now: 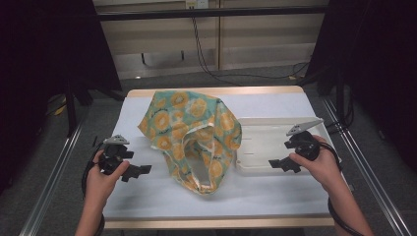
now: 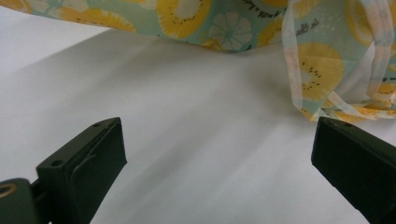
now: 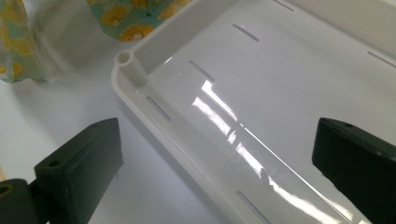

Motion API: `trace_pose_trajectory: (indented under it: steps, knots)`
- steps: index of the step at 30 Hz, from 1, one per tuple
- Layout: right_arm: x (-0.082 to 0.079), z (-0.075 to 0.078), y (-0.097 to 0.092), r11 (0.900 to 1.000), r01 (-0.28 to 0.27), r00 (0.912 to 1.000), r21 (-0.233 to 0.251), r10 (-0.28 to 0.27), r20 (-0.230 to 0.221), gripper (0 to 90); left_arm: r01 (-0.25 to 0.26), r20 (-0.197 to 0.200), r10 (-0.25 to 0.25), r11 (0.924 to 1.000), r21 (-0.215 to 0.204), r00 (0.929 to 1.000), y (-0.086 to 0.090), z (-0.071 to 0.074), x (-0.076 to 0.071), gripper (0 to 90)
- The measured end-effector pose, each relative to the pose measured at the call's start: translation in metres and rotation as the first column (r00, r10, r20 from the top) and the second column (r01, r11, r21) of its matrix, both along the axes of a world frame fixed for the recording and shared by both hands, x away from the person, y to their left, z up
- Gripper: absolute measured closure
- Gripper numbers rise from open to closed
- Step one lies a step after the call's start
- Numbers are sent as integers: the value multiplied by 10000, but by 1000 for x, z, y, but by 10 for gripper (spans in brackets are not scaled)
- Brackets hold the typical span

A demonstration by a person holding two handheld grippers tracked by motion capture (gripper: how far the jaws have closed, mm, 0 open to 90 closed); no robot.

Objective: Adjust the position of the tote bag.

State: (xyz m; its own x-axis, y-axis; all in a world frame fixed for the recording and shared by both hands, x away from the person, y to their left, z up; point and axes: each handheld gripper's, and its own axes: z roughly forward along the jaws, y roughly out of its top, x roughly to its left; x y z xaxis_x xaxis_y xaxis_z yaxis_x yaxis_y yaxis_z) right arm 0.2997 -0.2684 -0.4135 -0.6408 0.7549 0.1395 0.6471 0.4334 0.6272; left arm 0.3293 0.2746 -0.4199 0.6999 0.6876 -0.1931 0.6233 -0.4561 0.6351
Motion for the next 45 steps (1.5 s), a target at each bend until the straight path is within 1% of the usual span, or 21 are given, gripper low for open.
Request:
trace_pose_trajectory:
  steps: [2,5,9,10,15,16,20,24,25,27,29,31,33,34,35,37,38,39,41,43,45]
  knots:
    - [0,-2,0,9999,-30,10000,-99,29,-76,11,-117,149,120,9998,-183,9998,-2,1,-1,28]
    - [0,-3,1,9998,-119,9999,-126,119,-43,11,34,200,-30,9998,-194,9998,-3,5,-1,25]
    - [0,-3,5,9999,-82,9996,-137,79,-260,12,191,215,-188,9997,-177,9996,-3,8,-1,23]
    - [1,-4,6,9995,-227,9993,-215,221,-287,12,202,216,-198,9996,-198,9996,-3,8,-1,23]
    - [0,-3,11,9971,-358,9978,-676,319,-574,16,142,187,-137,9995,-281,9997,-2,7,-1,23]
    - [0,-3,11,9970,-457,9973,-624,420,-595,16,142,187,-137,9995,-281,9997,-2,7,-1,23]
    - [1,-1,12,9938,-557,9946,-966,468,-922,18,213,172,-208,9993,-306,9996,-3,9,-1,21]
    - [3,0,14,9924,-688,9933,-1023,586,-996,18,105,243,-99,9996,-256,9997,-4,11,-1,20]
    - [5,0,16,9903,-896,9912,-1059,783,-1068,18,191,258,-185,9996,-220,9995,-4,14,-1,19]
    - [5,0,17,9901,-872,9911,-1096,751,-1100,18,301,247,-293,9991,-309,9993,-5,15,0,19]
    - [7,0,23,9875,-997,9876,-1224,833,-1329,13,444,229,-438,9986,-272,9988,-8,16,0,17]
    - [9,0,28,9826,-1041,9878,-1538,842,-1310,14,532,222,-528,9984,-169,9984,-10,17,0,16]
    - [9,0,30,9808,-1085,9873,-1623,872,-1328,14,566,232,-562,9983,-159,9981,-11,17,-1,15]
    - [10,1,33,9803,-1192,9854,-1577,974,-1393,14,562,228,-559,9984,-107,9982,-12,19,-1,14]
    - [9,4,37,9812,-1399,9814,-1327,1197,-1499,18,640,297,-640,9979,22,9975,-13,21,-1,14]
    - [10,5,41,9781,-1671,9781,-1244,1486,-1457,20,546,275,-546,9985,5,9981,-14,23,-1,14]
    - [10,7,43,9773,-1750,9759,-1190,1563,-1521,22,606,402,-606,9982,14,9974,-17,27,-1,19]
    - [10,9,44,9765,-1831,9746,-1138,1652,-1511,23,718,491,-725,9973,154,9962,-18,30,0,31]
    - [11,13,47,9754,-1942,9732,-1046,1782,-1453,28,614,523,-626,9978,233,9967,-20,32,2,43]
    - [13,17,49,9745,-2040,9698,-935,1881,-1555,36,451,570,-452,9990,24,9974,-19,33,5,55]
    - [16,21,51,9740,-2052,9686,-964,1880,-1624,49,698,567,-690,9975,-129,9960,-19,34,7,77]
